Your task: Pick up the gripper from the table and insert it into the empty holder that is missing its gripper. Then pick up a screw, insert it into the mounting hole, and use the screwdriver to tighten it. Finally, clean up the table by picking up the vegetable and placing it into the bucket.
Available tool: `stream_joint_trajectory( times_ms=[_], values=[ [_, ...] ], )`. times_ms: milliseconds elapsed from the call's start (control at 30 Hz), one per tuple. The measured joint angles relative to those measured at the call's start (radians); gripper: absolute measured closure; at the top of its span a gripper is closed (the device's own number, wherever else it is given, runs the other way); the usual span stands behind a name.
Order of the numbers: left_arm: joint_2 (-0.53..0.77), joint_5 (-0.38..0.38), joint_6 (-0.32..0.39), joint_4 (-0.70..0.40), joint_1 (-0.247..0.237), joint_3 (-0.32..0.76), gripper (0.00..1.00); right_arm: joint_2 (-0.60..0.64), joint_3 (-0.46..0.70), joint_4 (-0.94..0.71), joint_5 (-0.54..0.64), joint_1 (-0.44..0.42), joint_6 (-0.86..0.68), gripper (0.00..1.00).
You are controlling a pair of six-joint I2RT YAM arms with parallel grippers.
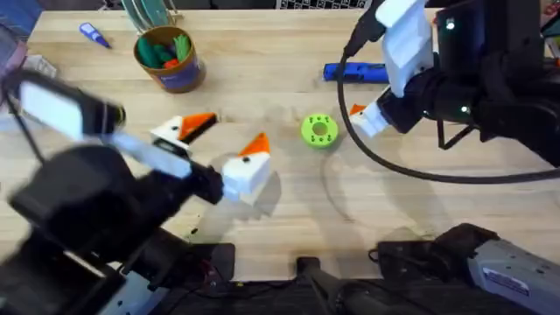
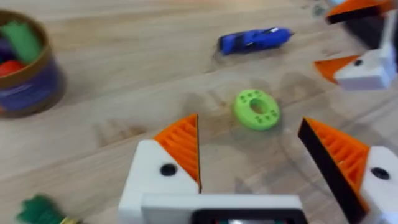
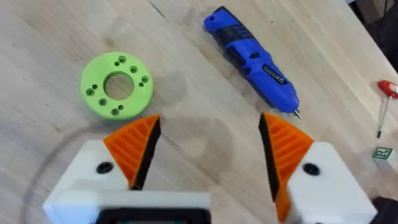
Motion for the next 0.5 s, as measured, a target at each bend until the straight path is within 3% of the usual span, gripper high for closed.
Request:
stream_joint_trajectory(
  times_ms=[233,367,500],
  values=[
    [0.404,-0.121,-0.001,-0.243,0.028,0.314,0.016,0.000,0.000,0.000,-0.001,0.000,0.000,0.054],
    [0.607,-0.131,-0.002,-0.293,0.075,0.465,0.015,0.000,0.000,0.000,-0.001,0.000,0.000,0.054],
    [0.723,-0.128,-0.002,-0.316,0.107,0.554,0.015,0.000,0.000,0.000,-0.001,0.000,0.000,0.054]
  ],
)
